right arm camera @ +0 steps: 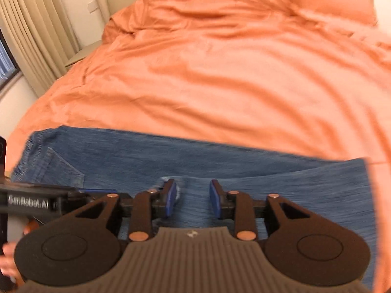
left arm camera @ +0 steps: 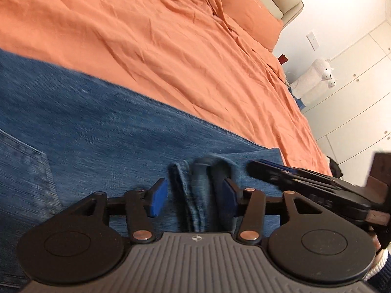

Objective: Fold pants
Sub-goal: 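Grasp the folded jeans edge with the left tool and pull it straight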

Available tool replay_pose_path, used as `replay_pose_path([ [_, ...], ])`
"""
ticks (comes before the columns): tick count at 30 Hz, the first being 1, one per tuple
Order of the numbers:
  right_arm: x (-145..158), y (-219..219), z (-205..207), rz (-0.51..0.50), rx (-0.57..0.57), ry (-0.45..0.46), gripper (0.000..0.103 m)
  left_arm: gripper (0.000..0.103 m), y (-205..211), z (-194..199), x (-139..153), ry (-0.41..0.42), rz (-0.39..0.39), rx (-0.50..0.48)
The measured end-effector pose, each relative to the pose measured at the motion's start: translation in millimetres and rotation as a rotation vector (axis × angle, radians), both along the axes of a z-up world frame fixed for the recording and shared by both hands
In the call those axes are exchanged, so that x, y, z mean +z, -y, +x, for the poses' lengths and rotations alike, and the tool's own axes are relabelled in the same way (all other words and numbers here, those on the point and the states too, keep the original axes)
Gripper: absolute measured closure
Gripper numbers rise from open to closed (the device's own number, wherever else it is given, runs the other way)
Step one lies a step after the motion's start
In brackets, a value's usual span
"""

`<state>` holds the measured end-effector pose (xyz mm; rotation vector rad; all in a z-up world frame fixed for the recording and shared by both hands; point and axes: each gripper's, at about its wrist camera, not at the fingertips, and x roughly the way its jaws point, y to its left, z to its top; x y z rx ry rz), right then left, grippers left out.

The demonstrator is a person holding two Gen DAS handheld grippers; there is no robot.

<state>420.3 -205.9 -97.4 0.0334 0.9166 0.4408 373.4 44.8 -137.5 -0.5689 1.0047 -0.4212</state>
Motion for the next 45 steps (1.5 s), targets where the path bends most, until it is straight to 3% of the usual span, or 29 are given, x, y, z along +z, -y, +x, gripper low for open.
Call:
replay_pose_path([
  [3,3.0,35.1,-8.9,-0.052,-0.049,0.016,0.075,0.047,8.5,8.3,-17.2,-0.047,-0.02,0.023],
  [6,1.1,75.9,-16.0,-0.066,-0.108,0.005,0.075,0.054,12.6,14.3,-29.3,-0.061,-0.046,0.057],
  [7,-1.1,88.6,-17.6,-0.071,-0.126,-0.004,0.075,0.069,13.0,14.7,-30.7,-0.056,-0.051,0.066],
  [9,-3.6,112.5,-23.3,-0.091,-0.153,-0.011,0.075,0.089,16.5,16.6,-28.8,-0.041,-0.041,0.067],
  [11,-6.1,131.0,-26.4,-0.111,-0.176,-0.014,0.075,0.095,22.0,12.8,-16.5,0.018,-0.01,0.056],
  [13,-8.0,150.0,-32.7,-0.117,-0.2,-0.014,0.075,0.096,33.8,2.6,7.5,0.134,0.047,0.011],
  [16,-8.4,170.2,-37.4,-0.134,-0.227,0.011,0.075,0.096,64.6,-16.6,53.1,0.34,0.21,-0.108],
  [19,-9.1,184.7,-34.0,-0.119,-0.243,0.021,0.083,0.096,84.2,-19.2,75.2,0.406,0.318,-0.161],
  [24,-9.4,184.6,-20.6,-0.089,-0.237,0.056,0.087,0.097,75.2,12.4,41.8,0.276,0.422,-0.12],
  [26,-11.2,183.2,-11.1,-0.084,-0.235,0.067,0.089,0.097,66.3,20.0,20.0,0.212,0.41,-0.114],
  [30,-19.3,176.6,15.4,-0.067,-0.216,0.082,0.094,0.096,59.1,22.9,-6.6,0.167,0.362,-0.089],
  [36,-50.1,165.4,60.4,-0.077,-0.213,0.039,0.094,0.096,53.2,24.4,-20.8,0.157,0.35,-0.106],
  [40,-75.1,161.8,75.9,-0.118,-0.205,-0.017,0.103,0.096,50.4,29.6,-24.6,0.143,0.334,-0.118],
  [45,-67.6,160.8,75.8,-0.131,-0.223,-0.031,0.101,0.083,51.6,23.0,-12.5,0.132,0.359,-0.095],
])
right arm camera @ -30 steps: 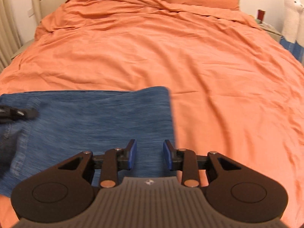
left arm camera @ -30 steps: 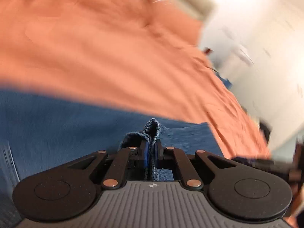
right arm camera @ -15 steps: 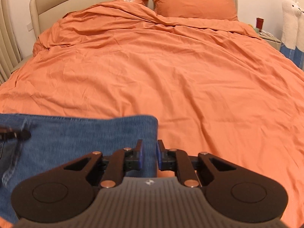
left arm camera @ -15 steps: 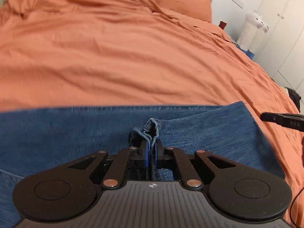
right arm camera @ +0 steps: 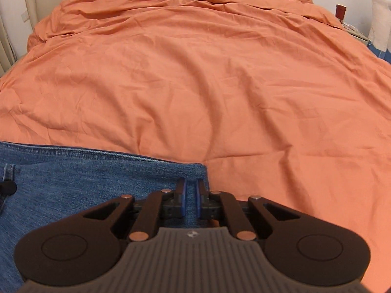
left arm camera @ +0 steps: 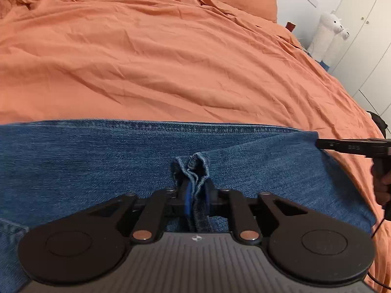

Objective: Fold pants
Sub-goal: 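Grasp the folded jeans edge with the left tool and pull it straight, then open the left tool and move both tools toward the jeans waistband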

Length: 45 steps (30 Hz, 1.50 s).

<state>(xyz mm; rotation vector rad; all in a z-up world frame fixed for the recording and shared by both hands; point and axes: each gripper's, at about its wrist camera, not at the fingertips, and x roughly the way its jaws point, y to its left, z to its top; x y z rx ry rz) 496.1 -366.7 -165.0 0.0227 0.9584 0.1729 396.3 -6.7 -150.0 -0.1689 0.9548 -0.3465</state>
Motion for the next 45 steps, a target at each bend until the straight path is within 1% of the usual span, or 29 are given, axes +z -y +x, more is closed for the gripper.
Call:
replay_pose_path([
  [1,7.0,1.8,-5.2,0.003,0.004,0.005,0.096,0.082,-0.9,-5.0,6.0,0.005,0.005,0.011],
  [2,15.0,4.3,-12.9,0.011,0.014,0.012,0.094,0.081,-2.6,-11.1,11.8,0.016,0.008,0.019],
  [4,30.6,9.0,-33.1,0.009,0.042,0.021,0.094,0.08,-6.1,-26.4,23.2,0.049,0.005,0.019],
  [6,43.4,14.8,-58.6,0.014,0.077,0.018,0.094,0.08,-4.9,-44.0,32.5,0.061,0.012,0.007],
  [9,55.5,20.1,-100.8,0.014,0.123,0.009,0.094,0.08,6.6,-71.0,42.9,0.075,0.026,-0.055],
  [11,58.4,20.3,-126.7,0.004,0.153,0.007,0.094,0.081,17.1,-85.6,46.0,0.081,0.051,-0.086],
  [13,55.9,19.0,-147.5,-0.01,0.179,0.003,0.095,0.084,27.9,-95.6,44.7,0.073,0.079,-0.11],
  [16,44.9,15.7,-168.4,-0.036,0.212,-0.004,0.095,0.09,40.9,-101.5,32.7,0.047,0.124,-0.125],
  [17,39.3,15.4,-170.8,-0.044,0.21,-0.012,0.095,0.092,44.2,-100.4,27.0,0.034,0.142,-0.13],
  [19,25.5,16.7,-171.9,-0.049,0.204,-0.042,0.095,0.1,48.1,-98.6,14.6,0.012,0.176,-0.128],
  [21,10.9,17.3,-170.2,-0.053,0.202,-0.081,0.095,0.1,49.5,-96.9,6.0,-0.004,0.181,-0.127],
  [23,3.4,17.8,-168.0,-0.045,0.196,-0.088,0.096,0.1,50.1,-93.7,0.1,-0.022,0.184,-0.124],
  [27,-0.5,17.1,-160.3,-0.042,0.202,-0.123,0.096,0.099,46.7,-87.0,-4.4,-0.072,0.154,-0.09],
  [29,0.7,16.1,-158.2,-0.05,0.204,-0.136,0.096,0.099,44.5,-88.0,0.7,-0.074,0.142,-0.078],
  [32,5.3,7.3,-156.0,-0.105,0.216,-0.149,0.095,0.098,32.9,-96.0,18.2,-0.064,0.111,-0.047],
  [34,14.8,0.7,-156.0,-0.146,0.224,-0.139,0.094,0.084,19.7,-104.9,35.1,-0.041,0.128,-0.032],
  [36,30.3,-1.7,-160.0,-0.155,0.225,-0.089,0.085,0.08,0.8,-114.2,52.9,-0.019,0.159,-0.021],
  [37,39.0,-2.3,-162.6,-0.136,0.224,-0.067,0.073,0.077,-11.8,-118.4,62.5,-0.008,0.172,-0.011],
  [39,55.7,-8.1,-168.2,-0.101,0.23,-0.031,0.071,0.074,-41.0,-123.9,81.3,-0.006,0.191,0.013],
  [42,74.0,-29.2,-175.8,-0.09,0.256,-0.009,0.071,0.074,-88.6,-129.5,115.8,0.009,0.263,0.053],
  [45,85.0,-59.1,-181.0,-0.088,0.304,-0.001,0.071,0.074,-137.6,-136.6,156.0,0.048,0.376,0.117],
])
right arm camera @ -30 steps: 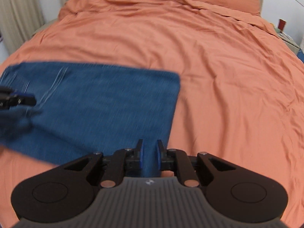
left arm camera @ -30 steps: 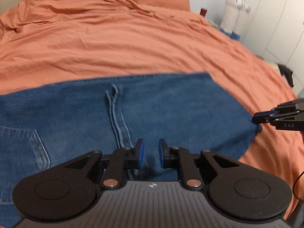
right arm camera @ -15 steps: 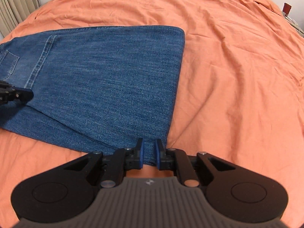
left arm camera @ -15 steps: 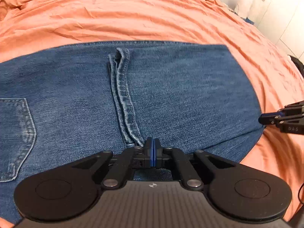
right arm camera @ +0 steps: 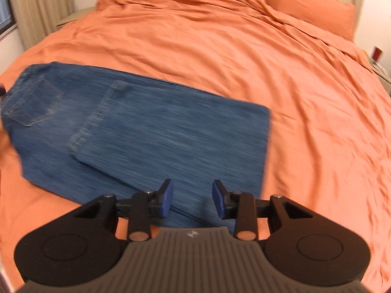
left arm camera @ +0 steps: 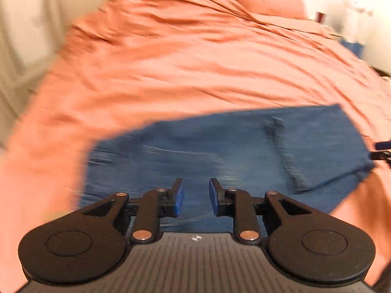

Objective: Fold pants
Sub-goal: 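Open the left tool and move both tools toward the jeans waistband, then grasp the jeans waistband with the left tool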

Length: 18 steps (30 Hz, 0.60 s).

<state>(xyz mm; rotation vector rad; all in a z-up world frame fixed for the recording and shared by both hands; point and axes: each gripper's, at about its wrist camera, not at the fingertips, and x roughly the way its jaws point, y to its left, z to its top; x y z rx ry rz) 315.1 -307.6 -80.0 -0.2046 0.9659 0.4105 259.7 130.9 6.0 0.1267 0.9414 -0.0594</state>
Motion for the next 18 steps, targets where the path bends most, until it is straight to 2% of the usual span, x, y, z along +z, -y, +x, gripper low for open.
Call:
replay_pose_path([
  [6,6.4,-70.6,7.1,0.003,0.077,0.013,0.071,0.072,-77.8,-6.7,66.3,0.052,0.199,0.094],
  [8,6.1,-95.4,18.3,0.01,0.099,0.017,0.072,0.065,-95.4,-3.7,73.3,0.058,0.22,0.104],
  [10,7.6,-120.1,26.8,0.02,0.122,0.026,0.072,0.062,-106.5,4.9,64.3,0.036,0.188,0.095],
  [13,5.0,-156.4,42.5,0.013,0.14,0.034,0.073,0.062,-117.8,24.6,31.7,0.005,0.12,0.076],
  [18,-12.8,-193.3,70.2,-0.105,0.136,0.033,0.079,0.062,-121.0,45.6,-31.0,-0.064,0.032,-0.001],
])
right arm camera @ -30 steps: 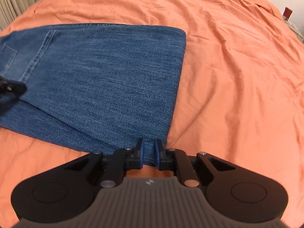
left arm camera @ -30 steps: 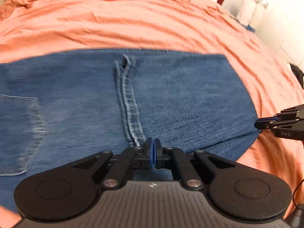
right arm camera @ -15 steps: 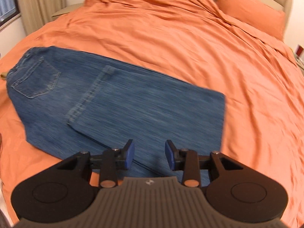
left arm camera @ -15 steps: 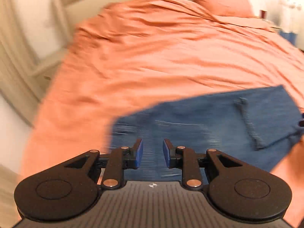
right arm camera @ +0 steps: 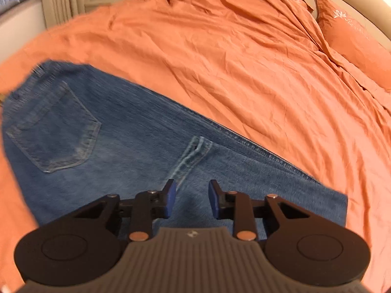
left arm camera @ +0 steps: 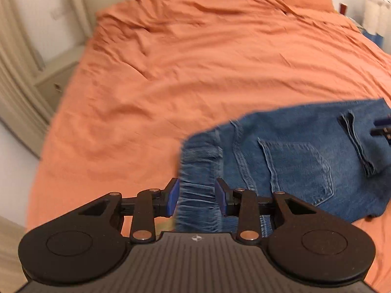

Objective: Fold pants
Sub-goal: 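Grasp the jeans waistband with the left tool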

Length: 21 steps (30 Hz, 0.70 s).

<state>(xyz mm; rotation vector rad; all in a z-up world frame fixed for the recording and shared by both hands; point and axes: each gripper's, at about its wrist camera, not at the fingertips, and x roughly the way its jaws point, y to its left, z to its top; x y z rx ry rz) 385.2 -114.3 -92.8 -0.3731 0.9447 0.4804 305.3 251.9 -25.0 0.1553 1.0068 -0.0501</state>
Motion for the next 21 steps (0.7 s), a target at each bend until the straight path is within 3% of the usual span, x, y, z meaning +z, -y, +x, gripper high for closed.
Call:
replay_pose_path([
  [5,-27.3,2.5,20.2,-0.074,-0.008,-0.055,0.084,0.062,-1.8,20.8,-41.5,-0.019,-0.115,-0.038],
  [11,-50.5,11.2,32.1,-0.094,-0.001,-0.115,0.084,0.075,-12.1,63.7,-67.8,-0.001,-0.184,0.017],
  [13,-52.3,10.8,32.8,-0.092,0.01,-0.122,0.083,0.084,-13.9,77.0,-72.0,-0.001,-0.18,0.036],
  [21,-58.5,15.4,40.1,-0.064,0.025,-0.141,0.083,0.084,-8.2,111.8,-106.6,-0.091,-0.174,0.101],
])
